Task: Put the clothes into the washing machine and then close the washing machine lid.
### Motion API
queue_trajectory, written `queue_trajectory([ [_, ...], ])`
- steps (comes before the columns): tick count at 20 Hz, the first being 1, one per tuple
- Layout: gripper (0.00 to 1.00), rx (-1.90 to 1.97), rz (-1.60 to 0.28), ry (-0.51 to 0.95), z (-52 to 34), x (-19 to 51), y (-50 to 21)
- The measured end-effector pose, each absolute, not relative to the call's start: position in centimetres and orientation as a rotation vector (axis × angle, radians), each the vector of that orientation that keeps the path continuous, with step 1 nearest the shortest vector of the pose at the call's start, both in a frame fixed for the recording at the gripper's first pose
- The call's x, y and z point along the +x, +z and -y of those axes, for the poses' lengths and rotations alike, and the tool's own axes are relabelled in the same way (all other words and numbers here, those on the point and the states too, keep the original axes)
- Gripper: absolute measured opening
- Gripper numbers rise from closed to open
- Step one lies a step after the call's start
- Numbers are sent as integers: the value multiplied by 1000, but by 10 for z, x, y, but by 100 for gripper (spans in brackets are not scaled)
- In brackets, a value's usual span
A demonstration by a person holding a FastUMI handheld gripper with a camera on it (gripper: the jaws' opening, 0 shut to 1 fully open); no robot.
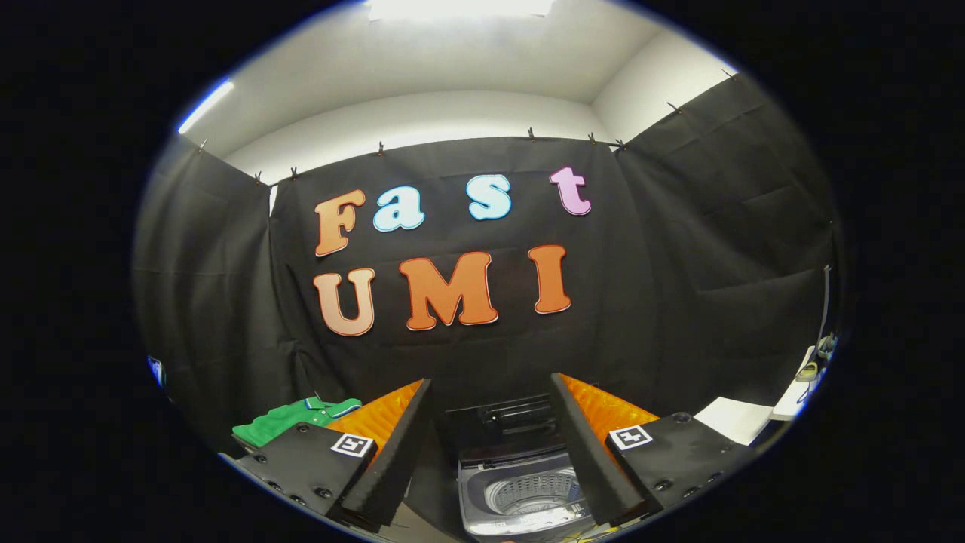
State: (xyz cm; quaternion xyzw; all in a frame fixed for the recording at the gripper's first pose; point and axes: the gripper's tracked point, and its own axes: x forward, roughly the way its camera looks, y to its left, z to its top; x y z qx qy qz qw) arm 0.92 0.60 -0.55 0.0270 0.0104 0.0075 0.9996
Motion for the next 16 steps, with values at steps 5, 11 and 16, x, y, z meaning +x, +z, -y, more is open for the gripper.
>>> queue_trajectory([
  [5,98,86,-40,57,-39,30,0],
  [11,98,120,-110,264,-161,71,-6],
  [16,98,65,-254,439,-279,86,-50],
])
